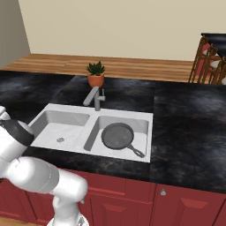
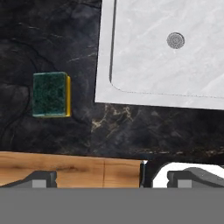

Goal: Pick the pan and sponge and place them into the sink. Then turn on the water.

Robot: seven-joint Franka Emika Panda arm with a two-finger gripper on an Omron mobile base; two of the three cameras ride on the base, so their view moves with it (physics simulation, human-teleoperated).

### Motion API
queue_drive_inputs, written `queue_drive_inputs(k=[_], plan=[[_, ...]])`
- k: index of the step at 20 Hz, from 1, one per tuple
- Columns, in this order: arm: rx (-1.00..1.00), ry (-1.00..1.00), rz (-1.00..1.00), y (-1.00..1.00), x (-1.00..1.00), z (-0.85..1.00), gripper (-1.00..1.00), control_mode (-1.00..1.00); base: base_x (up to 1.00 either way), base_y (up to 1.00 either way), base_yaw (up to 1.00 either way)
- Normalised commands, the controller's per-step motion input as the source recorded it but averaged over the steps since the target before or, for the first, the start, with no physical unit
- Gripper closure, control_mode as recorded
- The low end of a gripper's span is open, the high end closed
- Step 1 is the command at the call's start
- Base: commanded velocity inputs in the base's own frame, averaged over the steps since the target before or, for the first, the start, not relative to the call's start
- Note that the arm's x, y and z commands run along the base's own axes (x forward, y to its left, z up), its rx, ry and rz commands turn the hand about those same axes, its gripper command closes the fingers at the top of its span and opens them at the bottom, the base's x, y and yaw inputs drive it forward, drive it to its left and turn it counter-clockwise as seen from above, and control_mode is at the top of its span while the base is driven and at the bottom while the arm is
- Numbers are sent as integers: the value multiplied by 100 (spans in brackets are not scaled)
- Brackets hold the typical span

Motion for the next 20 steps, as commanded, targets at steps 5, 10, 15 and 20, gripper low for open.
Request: queue_drive_inputs(k=[5, 10, 15, 20], plan=[[0, 5, 0, 33, 0, -8, -100, -100, 0, 0, 0], [0, 2, 0, 24, 0, -9, -100, -100, 0, 0, 0], [0, 1, 1, 19, 5, -11, -100, -100, 0, 0, 0], [0, -1, 3, 9, 8, -13, -100, -100, 0, 0, 0]])
